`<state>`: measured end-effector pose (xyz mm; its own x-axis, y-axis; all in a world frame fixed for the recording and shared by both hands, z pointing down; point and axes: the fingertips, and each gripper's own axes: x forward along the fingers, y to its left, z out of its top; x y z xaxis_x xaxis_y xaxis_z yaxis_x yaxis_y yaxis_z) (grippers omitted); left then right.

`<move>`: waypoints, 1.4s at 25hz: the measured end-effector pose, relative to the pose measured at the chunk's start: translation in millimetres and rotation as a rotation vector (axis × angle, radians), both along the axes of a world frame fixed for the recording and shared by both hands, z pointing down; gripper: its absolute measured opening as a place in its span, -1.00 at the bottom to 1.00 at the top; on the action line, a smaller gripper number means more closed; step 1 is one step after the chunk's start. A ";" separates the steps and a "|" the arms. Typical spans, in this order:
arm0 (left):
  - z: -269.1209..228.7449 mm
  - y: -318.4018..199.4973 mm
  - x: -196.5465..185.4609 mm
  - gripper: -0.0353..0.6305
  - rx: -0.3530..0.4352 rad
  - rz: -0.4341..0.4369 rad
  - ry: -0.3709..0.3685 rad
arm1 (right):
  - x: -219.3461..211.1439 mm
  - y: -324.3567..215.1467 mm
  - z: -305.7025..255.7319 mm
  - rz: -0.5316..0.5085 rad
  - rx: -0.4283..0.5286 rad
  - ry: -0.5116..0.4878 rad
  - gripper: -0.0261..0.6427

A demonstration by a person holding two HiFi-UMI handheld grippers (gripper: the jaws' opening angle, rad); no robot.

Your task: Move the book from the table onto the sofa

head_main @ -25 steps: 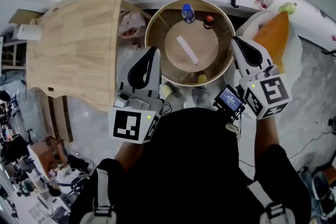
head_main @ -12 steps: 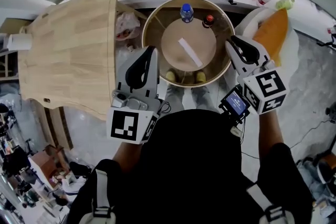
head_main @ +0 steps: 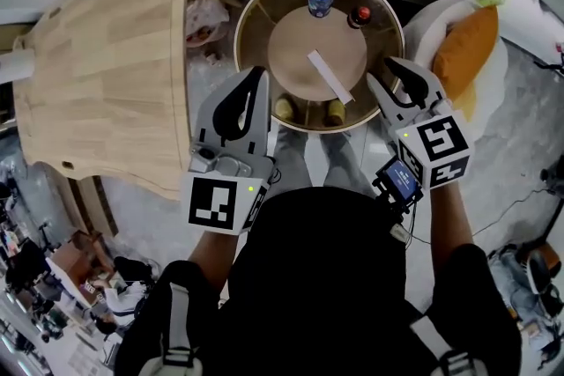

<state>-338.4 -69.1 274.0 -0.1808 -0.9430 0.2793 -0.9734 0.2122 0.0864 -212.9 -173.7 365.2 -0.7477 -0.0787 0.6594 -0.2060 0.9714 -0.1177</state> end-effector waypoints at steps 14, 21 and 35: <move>91.0 11.4 -5.5 -0.88 -0.093 -0.031 0.091 | -1.3 31.2 103.8 -0.064 -0.084 0.156 -0.37; 136.0 19.9 -4.3 -0.88 -0.142 -0.044 0.147 | -4.4 41.6 141.1 -0.075 -0.113 0.202 -0.34; 194.9 30.9 0.6 -0.88 -0.203 -0.039 0.232 | -3.3 63.3 191.2 -0.089 -0.151 0.288 -0.23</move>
